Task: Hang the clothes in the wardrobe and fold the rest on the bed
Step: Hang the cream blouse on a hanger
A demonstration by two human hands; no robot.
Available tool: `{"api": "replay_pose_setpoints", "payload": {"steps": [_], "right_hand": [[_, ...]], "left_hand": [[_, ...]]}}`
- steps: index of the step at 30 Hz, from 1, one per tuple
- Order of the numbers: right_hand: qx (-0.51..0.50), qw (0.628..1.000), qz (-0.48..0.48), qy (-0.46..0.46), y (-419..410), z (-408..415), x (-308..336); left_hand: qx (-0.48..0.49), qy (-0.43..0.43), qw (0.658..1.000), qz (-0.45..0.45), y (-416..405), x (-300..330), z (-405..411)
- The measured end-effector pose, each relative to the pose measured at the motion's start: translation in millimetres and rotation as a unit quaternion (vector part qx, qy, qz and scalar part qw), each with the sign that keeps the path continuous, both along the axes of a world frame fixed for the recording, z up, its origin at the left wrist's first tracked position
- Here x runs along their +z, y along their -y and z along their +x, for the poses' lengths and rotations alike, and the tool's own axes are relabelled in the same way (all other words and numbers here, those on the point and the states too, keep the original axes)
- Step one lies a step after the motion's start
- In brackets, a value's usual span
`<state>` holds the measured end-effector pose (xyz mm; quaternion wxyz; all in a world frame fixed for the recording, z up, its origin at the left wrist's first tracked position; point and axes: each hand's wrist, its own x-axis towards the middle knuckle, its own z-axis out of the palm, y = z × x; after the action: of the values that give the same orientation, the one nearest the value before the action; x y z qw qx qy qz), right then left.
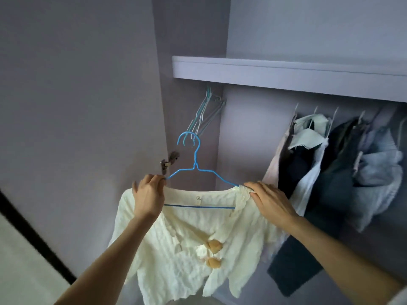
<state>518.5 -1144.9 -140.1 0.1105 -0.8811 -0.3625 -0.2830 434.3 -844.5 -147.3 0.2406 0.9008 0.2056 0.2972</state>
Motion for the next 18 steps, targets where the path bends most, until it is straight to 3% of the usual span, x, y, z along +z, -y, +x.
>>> {"api": "replay_pose_setpoints", "payload": {"steps": [4,8,10,15,18], "right_hand": [[-0.068,0.997,0.0,-0.042,19,-9,20],[-0.165,0.985,0.008,0.052,22,-22,36],[-0.208,0.977,0.013,0.054,19,-25,39],[-0.308,0.946,0.069,-0.067,-1,-13,47],[-0.355,0.929,0.058,-0.087,-17,7,48]], "left_hand": [[-0.019,-0.042,0.998,0.041,27,19,42],[-0.066,-0.056,0.994,0.063,50,42,72],[-0.084,-0.052,0.993,0.06,59,56,83],[-0.134,0.009,0.987,0.084,71,89,106],[-0.164,0.057,0.977,0.123,76,109,122]]}}
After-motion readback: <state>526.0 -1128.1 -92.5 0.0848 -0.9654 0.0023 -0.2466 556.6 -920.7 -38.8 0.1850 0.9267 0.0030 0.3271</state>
